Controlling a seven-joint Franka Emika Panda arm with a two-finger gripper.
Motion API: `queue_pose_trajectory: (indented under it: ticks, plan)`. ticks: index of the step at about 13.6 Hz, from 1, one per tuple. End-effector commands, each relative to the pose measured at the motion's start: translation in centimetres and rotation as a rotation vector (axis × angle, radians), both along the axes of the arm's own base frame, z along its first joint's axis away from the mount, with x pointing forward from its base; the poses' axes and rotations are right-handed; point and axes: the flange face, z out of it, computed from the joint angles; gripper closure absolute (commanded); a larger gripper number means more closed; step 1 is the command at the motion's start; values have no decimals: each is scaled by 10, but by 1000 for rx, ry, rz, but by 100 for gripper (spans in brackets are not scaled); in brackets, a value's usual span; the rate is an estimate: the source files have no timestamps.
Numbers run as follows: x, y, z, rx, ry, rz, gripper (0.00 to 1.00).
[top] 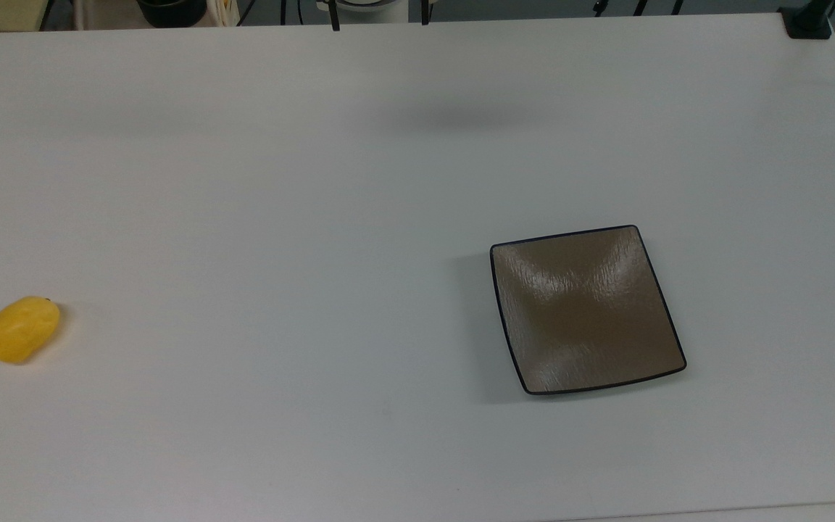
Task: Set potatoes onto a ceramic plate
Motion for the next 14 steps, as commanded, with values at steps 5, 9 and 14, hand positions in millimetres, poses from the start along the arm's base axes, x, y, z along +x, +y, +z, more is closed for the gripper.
queue_pose_trajectory:
  ticks: [5, 9, 14]
  plan:
    - [1, -13, -14, 0, 18, 77, 0]
    - [11, -54, -17, -10, 10, 206, 0]
    - [73, -137, -17, -9, -75, -96, 0]
